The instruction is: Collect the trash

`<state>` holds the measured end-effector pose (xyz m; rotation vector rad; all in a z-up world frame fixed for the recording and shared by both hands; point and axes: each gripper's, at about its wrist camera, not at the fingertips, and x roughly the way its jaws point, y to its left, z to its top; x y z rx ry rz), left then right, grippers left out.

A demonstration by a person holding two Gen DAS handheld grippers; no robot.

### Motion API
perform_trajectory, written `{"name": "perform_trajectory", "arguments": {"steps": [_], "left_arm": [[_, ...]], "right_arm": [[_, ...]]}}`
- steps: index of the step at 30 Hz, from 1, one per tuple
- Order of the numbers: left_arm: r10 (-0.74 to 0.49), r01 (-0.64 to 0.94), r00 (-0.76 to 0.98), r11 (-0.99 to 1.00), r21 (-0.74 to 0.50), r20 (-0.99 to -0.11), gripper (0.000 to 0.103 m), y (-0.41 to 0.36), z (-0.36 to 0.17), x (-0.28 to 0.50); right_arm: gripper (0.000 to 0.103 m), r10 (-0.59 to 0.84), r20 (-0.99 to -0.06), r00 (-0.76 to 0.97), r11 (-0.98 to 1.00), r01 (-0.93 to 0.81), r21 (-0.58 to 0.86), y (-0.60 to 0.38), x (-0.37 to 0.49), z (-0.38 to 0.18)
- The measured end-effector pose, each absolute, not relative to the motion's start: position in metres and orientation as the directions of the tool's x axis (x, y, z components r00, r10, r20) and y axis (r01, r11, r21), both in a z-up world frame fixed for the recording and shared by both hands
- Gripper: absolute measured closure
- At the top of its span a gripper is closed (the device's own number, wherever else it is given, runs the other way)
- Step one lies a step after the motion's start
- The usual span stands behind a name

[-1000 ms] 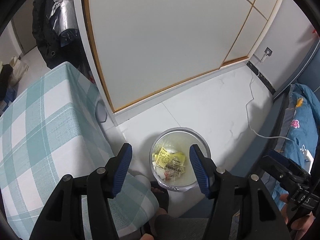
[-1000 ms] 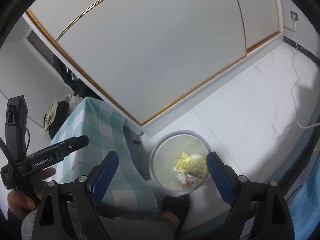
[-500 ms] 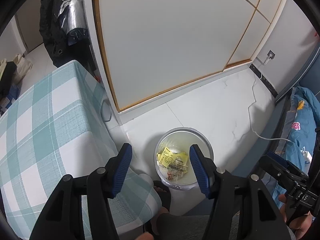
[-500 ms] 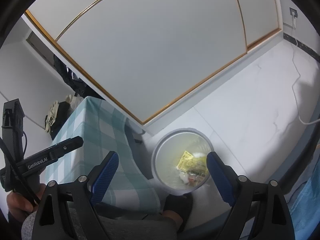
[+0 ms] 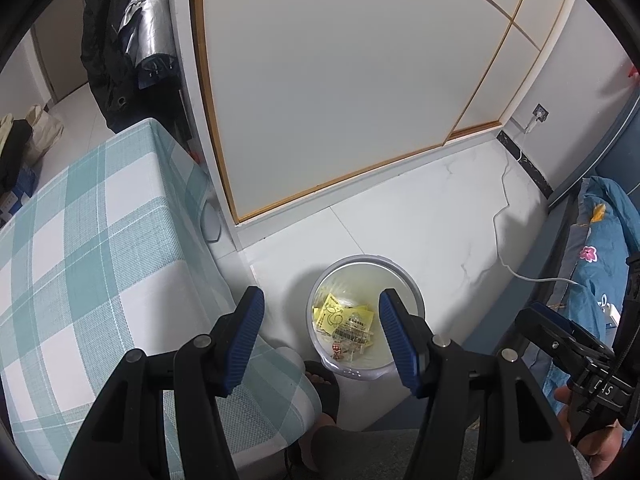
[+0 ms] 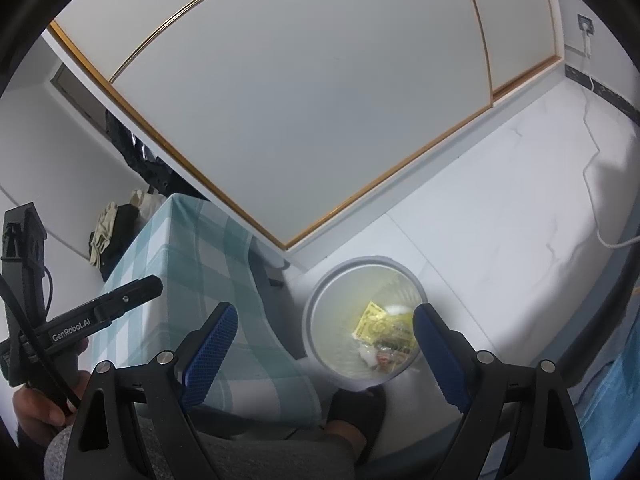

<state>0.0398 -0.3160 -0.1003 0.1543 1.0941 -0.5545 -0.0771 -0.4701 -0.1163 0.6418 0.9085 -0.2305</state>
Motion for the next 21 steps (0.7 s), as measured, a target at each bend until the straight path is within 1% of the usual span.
{"name": "perform_trajectory", "arguments": {"steps": [4,15,21], "left_arm": [[-0.345,0.500,0.315,0.852,-0.154,-0.884,0.048,-0.315,-0.101,0.042],[-0.368,0.519,0.309,0.838,-0.169,-0.877,0.048,-0.316,-0.095,0.038],[-0.391,0.536,0.347,0.829,-0.162,-0.853,0.048,-0.313,-0.083,0.037]], "right_arm": [[0.013,0.078,-0.793,0.605,0.786,0.451,0.422,-0.470,-0.078,-0.117],[0.013,0.073,-0.792,0.606,0.788,0.452,0.418,-0.468,-0.079,-0.116],[0.013,0.064,-0.785,0.616,0.785,0.455,0.421,-0.466,-0.081,-0.110]]}}
